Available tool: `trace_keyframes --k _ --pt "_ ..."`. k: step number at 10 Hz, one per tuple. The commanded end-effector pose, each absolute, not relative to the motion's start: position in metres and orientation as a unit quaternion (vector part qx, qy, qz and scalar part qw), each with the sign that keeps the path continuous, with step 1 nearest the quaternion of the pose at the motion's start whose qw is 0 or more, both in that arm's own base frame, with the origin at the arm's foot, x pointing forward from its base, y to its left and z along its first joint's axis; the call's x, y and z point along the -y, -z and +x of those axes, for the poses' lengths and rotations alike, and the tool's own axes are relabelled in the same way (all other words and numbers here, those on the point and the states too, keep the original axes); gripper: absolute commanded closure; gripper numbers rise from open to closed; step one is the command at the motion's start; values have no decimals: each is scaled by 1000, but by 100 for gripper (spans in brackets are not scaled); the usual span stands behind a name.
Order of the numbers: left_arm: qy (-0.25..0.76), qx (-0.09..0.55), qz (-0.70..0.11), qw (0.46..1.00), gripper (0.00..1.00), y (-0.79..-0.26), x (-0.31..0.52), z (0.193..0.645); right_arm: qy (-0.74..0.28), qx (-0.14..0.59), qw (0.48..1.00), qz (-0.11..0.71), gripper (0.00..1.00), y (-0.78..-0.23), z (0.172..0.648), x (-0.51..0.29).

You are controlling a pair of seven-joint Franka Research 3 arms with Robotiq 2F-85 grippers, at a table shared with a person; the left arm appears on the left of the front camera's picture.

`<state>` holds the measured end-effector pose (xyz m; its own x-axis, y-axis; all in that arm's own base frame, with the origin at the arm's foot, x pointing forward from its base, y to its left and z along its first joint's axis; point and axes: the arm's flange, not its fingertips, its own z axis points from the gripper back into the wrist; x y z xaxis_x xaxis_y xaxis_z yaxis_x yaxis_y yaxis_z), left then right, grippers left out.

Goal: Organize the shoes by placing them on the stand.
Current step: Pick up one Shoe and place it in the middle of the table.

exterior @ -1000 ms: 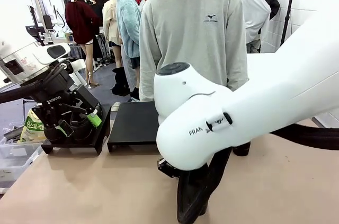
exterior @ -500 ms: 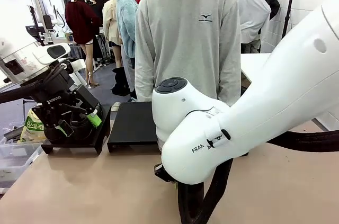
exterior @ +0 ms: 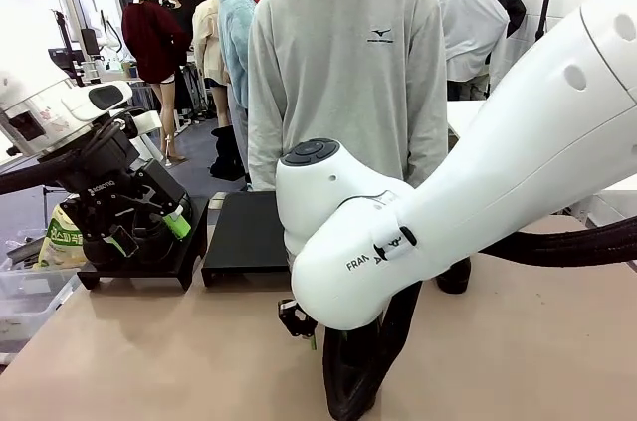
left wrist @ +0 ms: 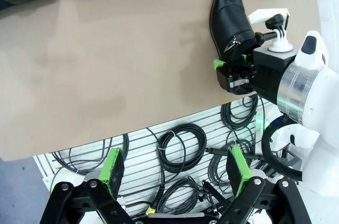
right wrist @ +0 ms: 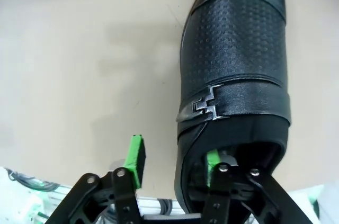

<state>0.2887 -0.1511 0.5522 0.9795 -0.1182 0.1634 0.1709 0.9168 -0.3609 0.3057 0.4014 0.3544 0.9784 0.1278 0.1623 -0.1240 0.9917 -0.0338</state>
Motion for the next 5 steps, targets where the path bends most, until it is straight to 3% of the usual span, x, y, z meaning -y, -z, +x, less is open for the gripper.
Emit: trace_keyframes --k 1,5 --pt "76 69 -199 975 0 -553 152 290 -71 76 994 -19 0 -366 307 -409" --pt "76 69 -199 975 0 -553 152 290 -59 68 996 -30 0 -385 314 -415"
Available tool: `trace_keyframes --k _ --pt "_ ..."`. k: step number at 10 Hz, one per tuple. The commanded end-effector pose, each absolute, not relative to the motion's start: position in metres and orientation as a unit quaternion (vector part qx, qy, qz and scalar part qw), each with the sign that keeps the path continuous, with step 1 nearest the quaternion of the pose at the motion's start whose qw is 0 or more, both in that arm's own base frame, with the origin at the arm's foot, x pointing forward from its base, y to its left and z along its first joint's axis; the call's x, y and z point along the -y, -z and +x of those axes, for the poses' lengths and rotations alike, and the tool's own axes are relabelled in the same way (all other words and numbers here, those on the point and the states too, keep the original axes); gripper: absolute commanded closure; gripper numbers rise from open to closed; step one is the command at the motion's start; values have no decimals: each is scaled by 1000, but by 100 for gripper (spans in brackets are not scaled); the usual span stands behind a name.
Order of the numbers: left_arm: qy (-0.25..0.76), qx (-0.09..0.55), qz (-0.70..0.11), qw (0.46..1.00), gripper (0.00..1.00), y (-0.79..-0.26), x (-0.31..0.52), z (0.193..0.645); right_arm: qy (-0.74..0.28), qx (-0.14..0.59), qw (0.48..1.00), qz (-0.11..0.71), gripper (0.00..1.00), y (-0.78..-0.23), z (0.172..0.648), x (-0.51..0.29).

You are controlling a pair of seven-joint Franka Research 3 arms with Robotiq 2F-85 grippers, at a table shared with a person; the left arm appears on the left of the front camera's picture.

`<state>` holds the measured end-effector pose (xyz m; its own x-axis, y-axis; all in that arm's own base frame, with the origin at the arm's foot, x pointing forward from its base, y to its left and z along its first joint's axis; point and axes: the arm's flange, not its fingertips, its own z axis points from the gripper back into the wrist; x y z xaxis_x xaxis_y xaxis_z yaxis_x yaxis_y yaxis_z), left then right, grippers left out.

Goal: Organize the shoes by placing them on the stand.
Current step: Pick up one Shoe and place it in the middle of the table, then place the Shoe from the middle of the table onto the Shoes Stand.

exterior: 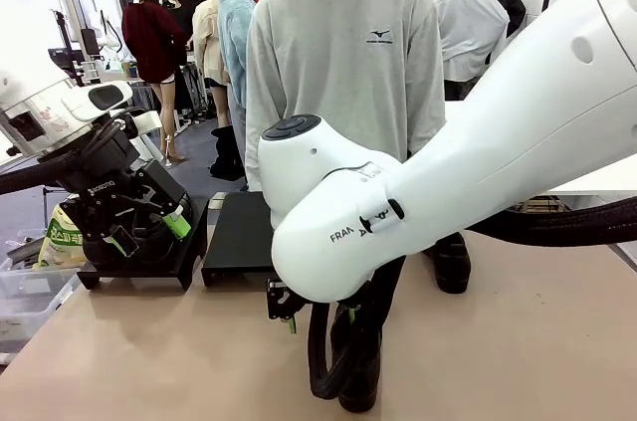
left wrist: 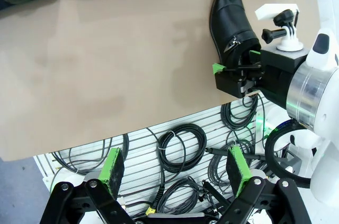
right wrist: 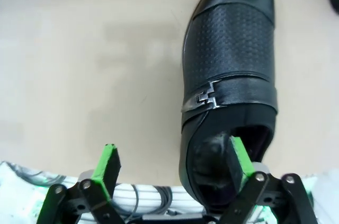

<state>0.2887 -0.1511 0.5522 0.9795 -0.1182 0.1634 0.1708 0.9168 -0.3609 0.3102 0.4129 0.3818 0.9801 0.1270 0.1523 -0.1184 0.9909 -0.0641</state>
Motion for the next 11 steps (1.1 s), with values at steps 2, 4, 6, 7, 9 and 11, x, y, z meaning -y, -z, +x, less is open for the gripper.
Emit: trace_keyframes --k 2,4,6,7,9,11 --pt "76 69 -199 975 0 -553 152 290 -60 54 996 -27 0 -387 316 -411" --pt "76 69 -199 975 0 -553 152 290 -56 72 995 -30 0 -386 315 -411" --pt "76 69 -199 975 0 -553 152 290 -56 72 995 -30 0 -386 315 -411" --pt "76 69 -199 975 0 -553 152 290 -56 72 995 -30 0 -386 315 -411" --pt "76 69 -199 975 0 -553 152 290 -60 82 994 -29 0 -407 312 -400" --pt "76 69 -199 975 0 -553 152 290 -56 124 991 4 0 -454 298 -353"
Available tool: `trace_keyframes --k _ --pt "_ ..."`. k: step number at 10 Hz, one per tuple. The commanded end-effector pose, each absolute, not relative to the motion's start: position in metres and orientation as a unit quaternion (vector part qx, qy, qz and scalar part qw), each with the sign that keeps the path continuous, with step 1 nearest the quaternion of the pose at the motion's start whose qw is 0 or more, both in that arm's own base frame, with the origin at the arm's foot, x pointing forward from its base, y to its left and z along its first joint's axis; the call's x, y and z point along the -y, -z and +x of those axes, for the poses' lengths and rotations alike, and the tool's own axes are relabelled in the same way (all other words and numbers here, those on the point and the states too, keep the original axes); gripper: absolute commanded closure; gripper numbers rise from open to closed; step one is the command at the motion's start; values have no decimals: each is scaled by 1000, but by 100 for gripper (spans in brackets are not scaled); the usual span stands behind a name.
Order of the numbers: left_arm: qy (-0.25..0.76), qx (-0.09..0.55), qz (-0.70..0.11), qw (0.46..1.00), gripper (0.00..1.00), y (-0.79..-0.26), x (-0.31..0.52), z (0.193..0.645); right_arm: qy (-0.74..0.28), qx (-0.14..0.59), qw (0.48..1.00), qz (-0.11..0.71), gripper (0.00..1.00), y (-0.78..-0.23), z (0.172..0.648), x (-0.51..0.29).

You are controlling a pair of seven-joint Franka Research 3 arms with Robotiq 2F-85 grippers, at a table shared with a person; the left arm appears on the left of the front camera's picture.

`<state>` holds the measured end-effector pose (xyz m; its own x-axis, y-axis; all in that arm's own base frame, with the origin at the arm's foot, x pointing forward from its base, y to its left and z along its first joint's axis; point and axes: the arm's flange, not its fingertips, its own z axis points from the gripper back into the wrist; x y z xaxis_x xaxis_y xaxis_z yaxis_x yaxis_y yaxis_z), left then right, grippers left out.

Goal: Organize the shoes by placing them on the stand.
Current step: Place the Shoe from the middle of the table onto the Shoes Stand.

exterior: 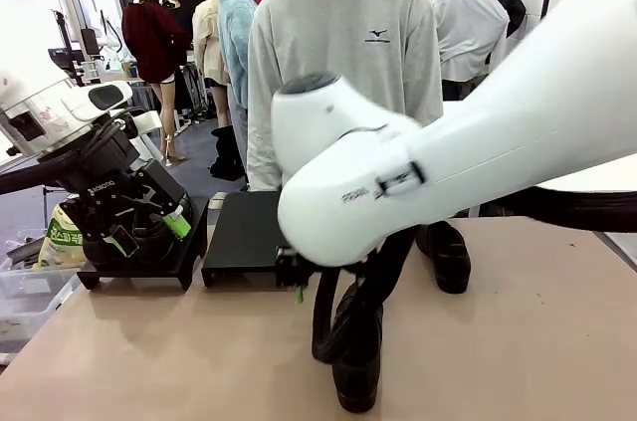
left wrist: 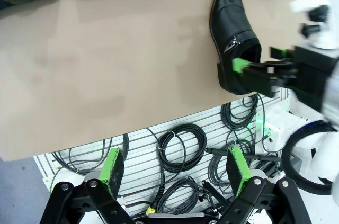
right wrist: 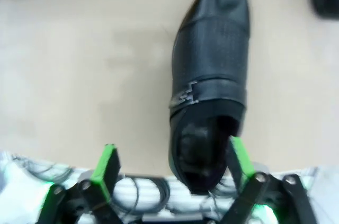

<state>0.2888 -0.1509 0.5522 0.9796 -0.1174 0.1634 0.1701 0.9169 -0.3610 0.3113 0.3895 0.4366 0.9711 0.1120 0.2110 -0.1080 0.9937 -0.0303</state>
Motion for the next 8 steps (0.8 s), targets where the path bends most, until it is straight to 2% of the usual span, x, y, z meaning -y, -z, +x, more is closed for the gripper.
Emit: trace_keyframes --k 1,4,7,8 --pt "76 69 -199 975 0 -553 152 290 -45 119 991 27 0 -460 299 -319" --pt "74 69 -190 977 0 -552 151 289 -43 19 999 25 0 -430 310 -223" --pt "92 61 -194 975 0 -530 233 274 37 -11 996 74 0 -395 314 -167" --pt "98 68 -172 978 0 -515 253 276 -21 6 999 35 0 -410 312 -193"
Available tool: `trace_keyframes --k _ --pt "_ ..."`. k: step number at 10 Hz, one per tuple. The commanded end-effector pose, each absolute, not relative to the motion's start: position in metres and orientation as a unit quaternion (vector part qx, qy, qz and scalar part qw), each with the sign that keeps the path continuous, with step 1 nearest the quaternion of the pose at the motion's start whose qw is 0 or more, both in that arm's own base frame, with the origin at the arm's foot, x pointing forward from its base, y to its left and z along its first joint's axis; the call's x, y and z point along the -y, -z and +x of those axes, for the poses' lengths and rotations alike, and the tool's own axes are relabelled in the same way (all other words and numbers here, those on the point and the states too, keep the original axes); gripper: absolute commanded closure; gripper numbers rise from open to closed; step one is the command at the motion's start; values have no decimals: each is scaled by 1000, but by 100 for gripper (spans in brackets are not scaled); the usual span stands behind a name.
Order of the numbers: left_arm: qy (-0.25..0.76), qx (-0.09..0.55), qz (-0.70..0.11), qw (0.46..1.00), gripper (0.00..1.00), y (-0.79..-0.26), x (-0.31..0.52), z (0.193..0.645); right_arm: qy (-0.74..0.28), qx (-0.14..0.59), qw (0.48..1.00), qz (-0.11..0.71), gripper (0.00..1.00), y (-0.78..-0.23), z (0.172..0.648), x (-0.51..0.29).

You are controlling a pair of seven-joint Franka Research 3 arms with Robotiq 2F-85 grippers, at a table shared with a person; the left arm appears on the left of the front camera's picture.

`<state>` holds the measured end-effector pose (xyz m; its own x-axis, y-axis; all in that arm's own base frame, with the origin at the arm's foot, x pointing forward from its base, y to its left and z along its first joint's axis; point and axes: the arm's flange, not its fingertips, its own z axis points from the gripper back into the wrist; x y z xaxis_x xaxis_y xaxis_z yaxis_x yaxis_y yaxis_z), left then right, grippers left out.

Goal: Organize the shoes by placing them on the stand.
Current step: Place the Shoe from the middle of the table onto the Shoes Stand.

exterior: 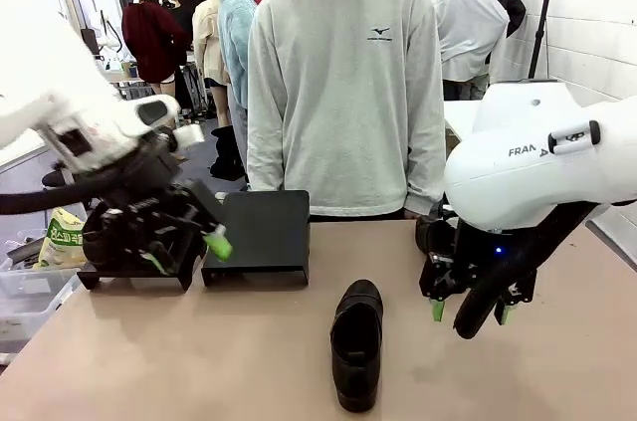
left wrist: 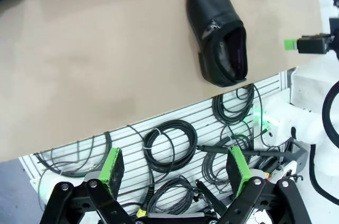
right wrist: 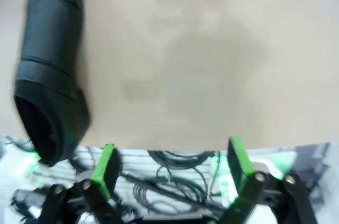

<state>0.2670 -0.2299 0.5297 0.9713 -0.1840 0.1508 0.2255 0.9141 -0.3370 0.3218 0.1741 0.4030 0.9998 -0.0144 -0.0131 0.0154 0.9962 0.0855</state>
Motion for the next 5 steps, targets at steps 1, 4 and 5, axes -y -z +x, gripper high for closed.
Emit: trace_keyframes --k 1,4,5 --pt "89 86 -152 981 0 -501 271 278 -21 6 999 35 0 -410 312 -193" --pt "55 128 -58 989 0 -448 318 285 -21 6 999 35 0 -410 312 -193" --pt "55 130 -38 989 0 -433 332 284 -21 6 999 35 0 -410 312 -193"
